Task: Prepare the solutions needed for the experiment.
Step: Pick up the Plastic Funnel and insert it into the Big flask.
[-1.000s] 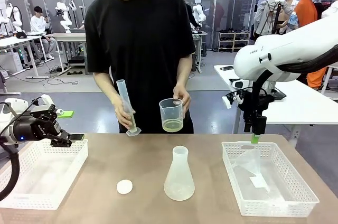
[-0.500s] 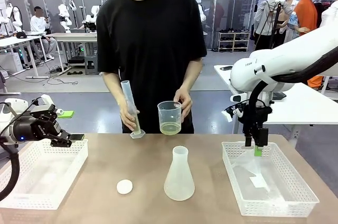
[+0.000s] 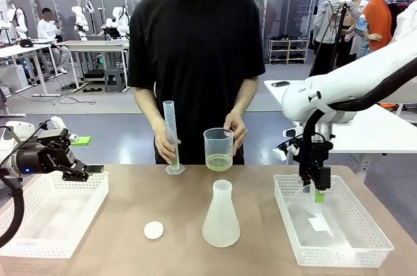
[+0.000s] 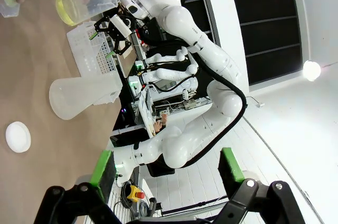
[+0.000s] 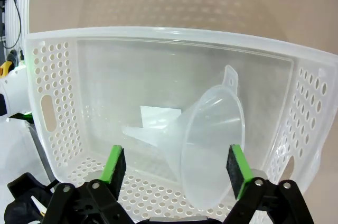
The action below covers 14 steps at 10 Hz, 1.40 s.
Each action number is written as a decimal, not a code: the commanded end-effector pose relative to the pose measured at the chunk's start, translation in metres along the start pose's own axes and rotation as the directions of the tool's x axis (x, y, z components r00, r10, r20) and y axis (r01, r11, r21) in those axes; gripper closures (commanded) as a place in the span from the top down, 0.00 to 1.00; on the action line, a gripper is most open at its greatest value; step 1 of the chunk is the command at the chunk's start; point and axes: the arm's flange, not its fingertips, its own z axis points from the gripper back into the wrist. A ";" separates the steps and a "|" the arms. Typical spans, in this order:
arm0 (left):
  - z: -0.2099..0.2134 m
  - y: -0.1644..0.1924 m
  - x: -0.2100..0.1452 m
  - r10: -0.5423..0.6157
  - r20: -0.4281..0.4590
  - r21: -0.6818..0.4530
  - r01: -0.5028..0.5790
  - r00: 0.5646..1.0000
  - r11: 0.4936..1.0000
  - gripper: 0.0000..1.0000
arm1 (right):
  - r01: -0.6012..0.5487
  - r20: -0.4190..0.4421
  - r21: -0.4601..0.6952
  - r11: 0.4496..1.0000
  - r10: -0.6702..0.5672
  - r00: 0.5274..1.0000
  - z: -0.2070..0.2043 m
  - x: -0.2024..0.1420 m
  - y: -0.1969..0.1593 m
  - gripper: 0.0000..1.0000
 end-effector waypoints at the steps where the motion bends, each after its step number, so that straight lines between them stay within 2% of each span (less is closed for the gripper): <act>1: 0.000 -0.001 -0.001 -0.007 -0.003 -0.008 0.007 1.000 1.000 1.00 | -0.023 -0.027 -0.009 1.000 0.023 0.999 0.009 -0.002 -0.011 0.82; 7: 0.000 -0.001 -0.001 -0.007 -0.003 -0.008 0.007 1.000 1.000 1.00 | -0.043 -0.035 0.024 0.999 0.044 0.998 0.017 0.000 -0.022 0.24; 9: 0.000 -0.001 -0.001 -0.007 -0.003 -0.008 0.007 1.000 1.000 1.00 | -0.090 -0.032 0.055 0.994 0.092 0.995 0.023 -0.001 -0.026 0.04; 10: 0.000 -0.001 -0.001 -0.007 -0.003 -0.008 0.007 1.000 1.000 1.00 | -0.083 -0.050 0.065 0.994 0.086 0.995 0.025 -0.001 -0.027 0.00; 14: 0.000 -0.001 -0.001 -0.007 -0.003 -0.008 0.007 1.000 1.000 1.00 | -0.048 -0.043 0.019 0.999 0.049 0.998 0.038 0.006 -0.007 0.01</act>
